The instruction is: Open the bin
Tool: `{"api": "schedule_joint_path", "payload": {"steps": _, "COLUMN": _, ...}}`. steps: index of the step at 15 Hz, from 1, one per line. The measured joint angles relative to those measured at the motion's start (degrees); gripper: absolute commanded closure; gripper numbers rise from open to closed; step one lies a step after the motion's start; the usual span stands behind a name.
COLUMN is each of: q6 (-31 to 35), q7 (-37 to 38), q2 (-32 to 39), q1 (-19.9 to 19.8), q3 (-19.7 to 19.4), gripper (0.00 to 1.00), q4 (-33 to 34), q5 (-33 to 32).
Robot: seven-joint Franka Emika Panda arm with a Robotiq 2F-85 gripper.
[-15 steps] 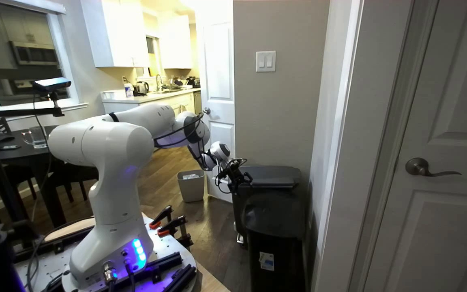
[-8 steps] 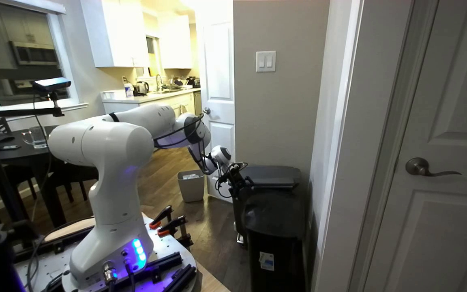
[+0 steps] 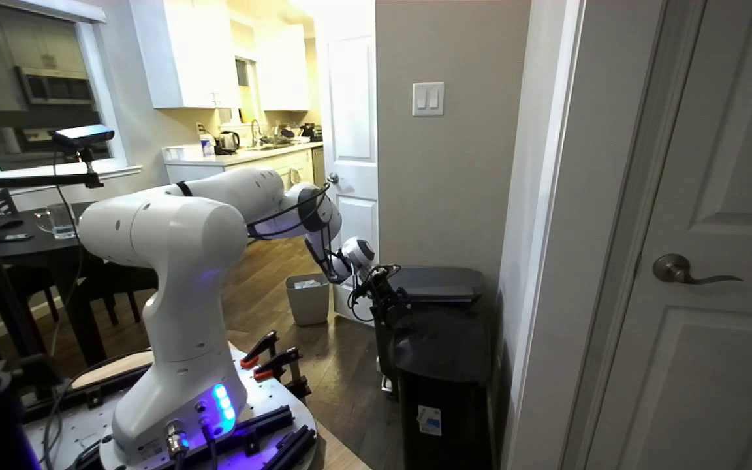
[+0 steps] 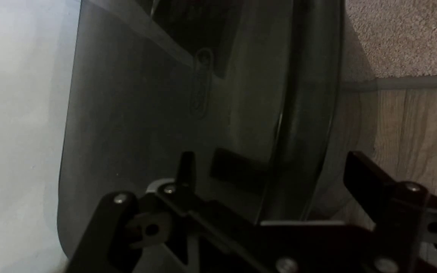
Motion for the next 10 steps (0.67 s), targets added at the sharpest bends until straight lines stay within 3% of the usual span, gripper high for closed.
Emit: {"api": "schedule_joint_path", "payload": {"steps": 10, "q6": 0.00, "q7": 2.86, "q2": 0.00, "q1": 0.02, "q3": -1.15, "gripper": 0.00, "q4": 0.02, "q5": -1.04}}
